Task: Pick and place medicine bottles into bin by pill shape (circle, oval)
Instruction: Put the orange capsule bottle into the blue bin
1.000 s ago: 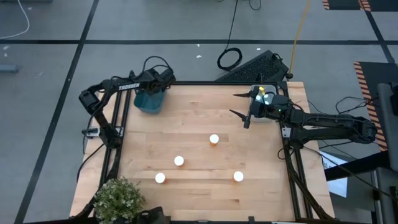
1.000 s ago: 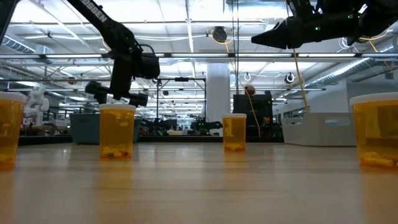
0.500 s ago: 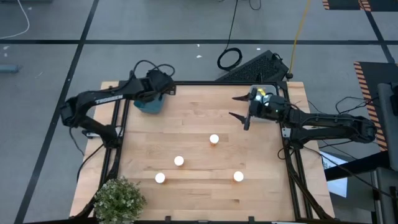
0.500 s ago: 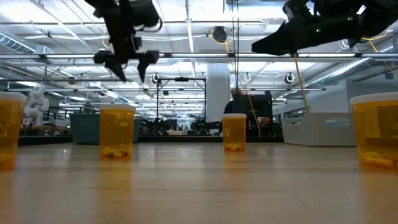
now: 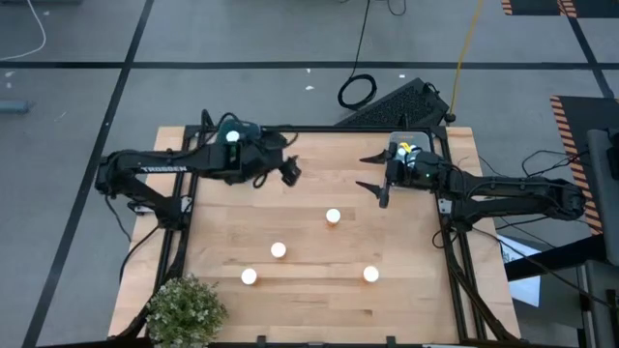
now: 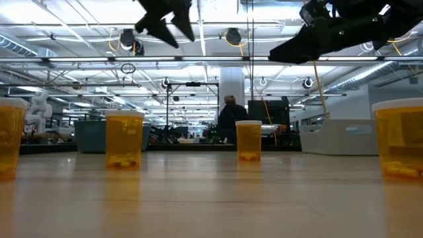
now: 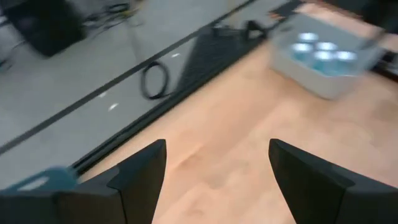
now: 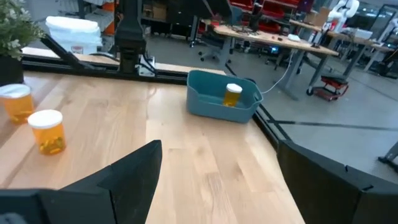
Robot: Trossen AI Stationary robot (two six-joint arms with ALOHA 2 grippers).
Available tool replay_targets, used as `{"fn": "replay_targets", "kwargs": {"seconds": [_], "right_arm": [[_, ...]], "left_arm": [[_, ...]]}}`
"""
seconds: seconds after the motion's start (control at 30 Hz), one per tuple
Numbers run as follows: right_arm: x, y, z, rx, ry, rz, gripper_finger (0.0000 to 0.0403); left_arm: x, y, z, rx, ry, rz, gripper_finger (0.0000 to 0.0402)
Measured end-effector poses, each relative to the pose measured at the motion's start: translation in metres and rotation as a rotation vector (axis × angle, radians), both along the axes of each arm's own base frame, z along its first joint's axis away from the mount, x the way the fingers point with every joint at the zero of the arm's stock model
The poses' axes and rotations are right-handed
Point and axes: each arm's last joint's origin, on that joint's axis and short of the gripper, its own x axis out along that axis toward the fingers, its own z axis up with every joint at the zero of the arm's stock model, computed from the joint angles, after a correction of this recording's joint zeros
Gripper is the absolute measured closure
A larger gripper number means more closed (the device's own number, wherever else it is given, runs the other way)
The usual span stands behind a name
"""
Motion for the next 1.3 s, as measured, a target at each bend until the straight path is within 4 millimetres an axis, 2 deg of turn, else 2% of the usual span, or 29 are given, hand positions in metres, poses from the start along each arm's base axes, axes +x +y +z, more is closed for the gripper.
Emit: {"fn": "replay_targets", "kwargs": {"seconds": [0.2,0.33,0.5,0.63,0.9,1.1,1.3], "right_arm": [[-0.001,0.0,-0.006,0.05,0.058,-0.007,0.009],[-0.002,0.001,-0.01,0.074,0.094,-0.005,0.009],[-0.002,0.006,-0.013,0.075,0.121,0.02,0.009],[-0.002,0.008,-0.013,0.076,0.129,0.027,0.009],[-0.002,0.009,-0.016,0.098,0.151,0.022,0.009],[-0.003,0.009,-0.019,0.105,0.181,0.02,0.009],[-0.004,0.009,-0.02,0.108,0.197,0.02,0.009]], "left_arm": [[0.025,-0.021,0.001,-0.027,0.033,-0.232,0.0114],[0.045,-0.034,-0.011,-0.053,0.076,-0.376,0.0079],[0.071,-0.052,-0.042,-0.082,0.153,-0.511,0.0032],[0.088,-0.062,-0.072,-0.102,0.22,-0.545,0.002],[0.112,-0.062,-0.116,-0.135,0.268,-0.575,0.0018],[0.124,-0.058,-0.132,-0.162,0.237,-0.641,0.0018],[0.128,-0.059,-0.145,-0.177,0.258,-0.656,0.0018]]}}
